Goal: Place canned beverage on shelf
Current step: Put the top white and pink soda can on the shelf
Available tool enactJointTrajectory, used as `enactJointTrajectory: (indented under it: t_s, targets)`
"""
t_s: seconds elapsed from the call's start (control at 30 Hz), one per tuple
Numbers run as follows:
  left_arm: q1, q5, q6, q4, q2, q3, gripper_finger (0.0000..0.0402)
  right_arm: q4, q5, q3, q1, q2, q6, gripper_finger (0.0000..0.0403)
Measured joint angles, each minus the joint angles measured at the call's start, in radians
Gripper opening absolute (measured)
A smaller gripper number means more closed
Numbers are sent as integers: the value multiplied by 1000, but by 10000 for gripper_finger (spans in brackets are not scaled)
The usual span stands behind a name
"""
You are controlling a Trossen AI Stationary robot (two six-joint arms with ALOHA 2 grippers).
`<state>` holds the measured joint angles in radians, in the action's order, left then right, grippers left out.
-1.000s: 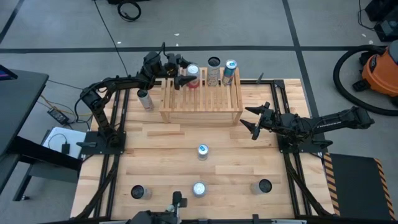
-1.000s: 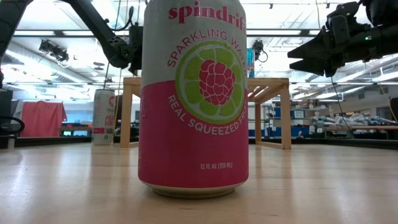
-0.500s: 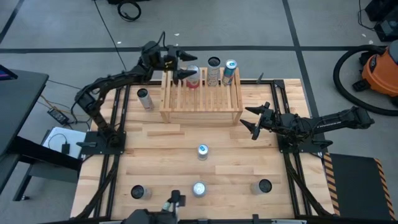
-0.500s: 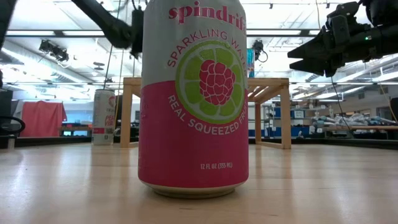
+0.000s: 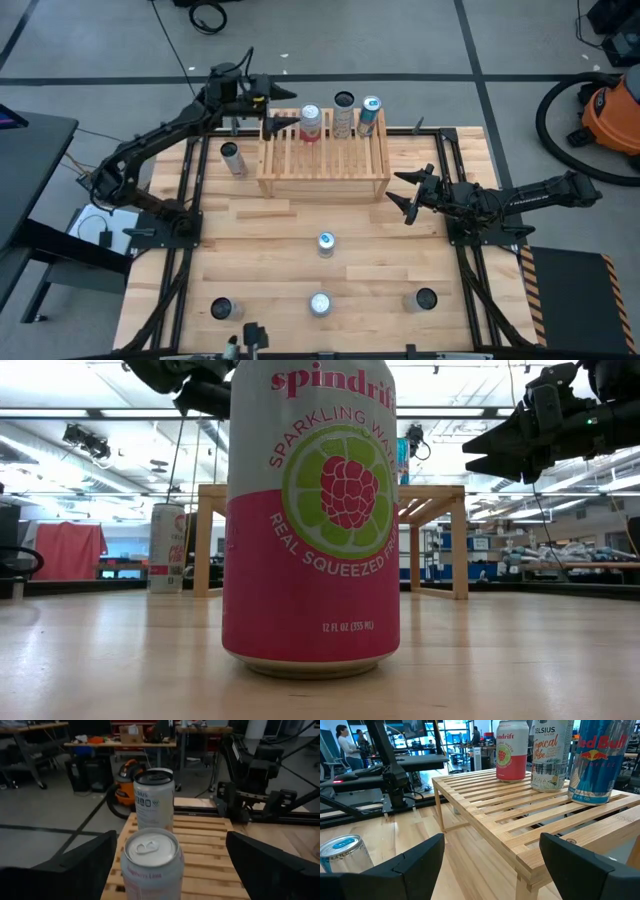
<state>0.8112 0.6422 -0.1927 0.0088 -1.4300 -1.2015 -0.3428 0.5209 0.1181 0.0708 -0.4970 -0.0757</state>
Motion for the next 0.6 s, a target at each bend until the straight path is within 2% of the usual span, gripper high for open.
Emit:
enactJointTrajectory:
  t_s: [0.1,0.2,0.47,0.6]
  targets:
    - [-14,-8,-28,-52,24,0,397,0,0,0,0,0,0,336]
    - [-43,-60,-73,-118,69,1,398,0,0,0,0,0,0,336]
    - [-121,-321,-108,-379,228,1,400,0,0,0,0,0,0,336]
    - [-133,-340,-93,-429,273,1,400,0,0,0,0,0,0,336]
